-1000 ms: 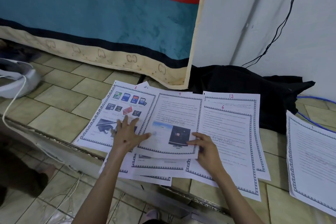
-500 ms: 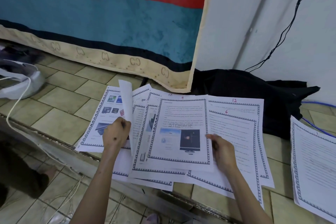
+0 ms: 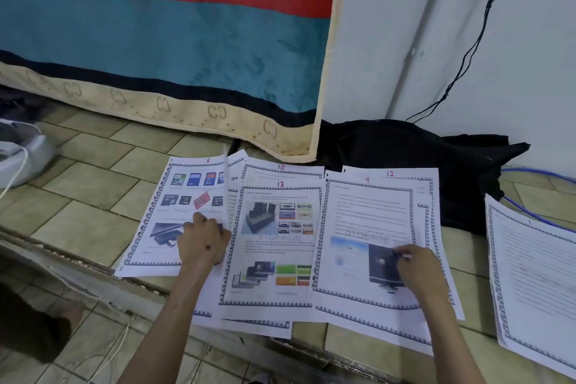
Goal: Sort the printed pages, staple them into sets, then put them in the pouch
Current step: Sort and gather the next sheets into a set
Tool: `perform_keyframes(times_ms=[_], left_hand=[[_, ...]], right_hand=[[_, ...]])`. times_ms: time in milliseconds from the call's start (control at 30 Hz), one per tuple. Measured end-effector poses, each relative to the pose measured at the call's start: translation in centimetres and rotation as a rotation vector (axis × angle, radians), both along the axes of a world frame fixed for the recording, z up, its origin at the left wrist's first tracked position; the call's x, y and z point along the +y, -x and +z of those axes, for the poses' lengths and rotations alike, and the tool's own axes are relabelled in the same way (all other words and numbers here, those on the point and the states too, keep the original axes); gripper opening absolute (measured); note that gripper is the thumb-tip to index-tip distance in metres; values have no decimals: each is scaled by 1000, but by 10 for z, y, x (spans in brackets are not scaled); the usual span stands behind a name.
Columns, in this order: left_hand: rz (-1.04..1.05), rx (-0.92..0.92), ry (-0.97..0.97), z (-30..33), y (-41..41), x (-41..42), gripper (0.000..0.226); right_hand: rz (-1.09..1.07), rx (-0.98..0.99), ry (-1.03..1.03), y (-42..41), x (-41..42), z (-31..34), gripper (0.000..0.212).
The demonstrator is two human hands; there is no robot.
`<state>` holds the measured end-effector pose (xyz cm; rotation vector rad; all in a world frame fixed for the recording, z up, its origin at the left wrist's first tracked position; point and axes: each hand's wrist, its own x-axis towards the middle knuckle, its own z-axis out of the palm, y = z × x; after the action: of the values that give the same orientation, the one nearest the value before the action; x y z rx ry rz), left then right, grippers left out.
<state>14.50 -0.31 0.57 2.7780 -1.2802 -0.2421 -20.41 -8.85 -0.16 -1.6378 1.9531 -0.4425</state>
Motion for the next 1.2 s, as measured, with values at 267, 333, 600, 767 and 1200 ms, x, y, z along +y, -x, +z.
perform_keyframes(times_ms=[267, 333, 600, 767, 1200], left_hand=[[27, 57, -49, 5, 21, -23, 61], [-43, 129, -48, 2, 26, -26, 59], [-42, 365, 180, 3, 1, -25, 35], [472, 190, 246, 4, -49, 10, 68], [230, 1383, 417, 50, -29, -11, 29]], right_hand=[[49, 599, -92, -25, 3, 23, 57], [198, 611, 58, -40, 3, 28, 50], [962, -136, 205, -146, 37, 7, 30], [1101, 116, 200, -168, 26, -7, 35], [832, 15, 205, -213, 51, -2, 67]])
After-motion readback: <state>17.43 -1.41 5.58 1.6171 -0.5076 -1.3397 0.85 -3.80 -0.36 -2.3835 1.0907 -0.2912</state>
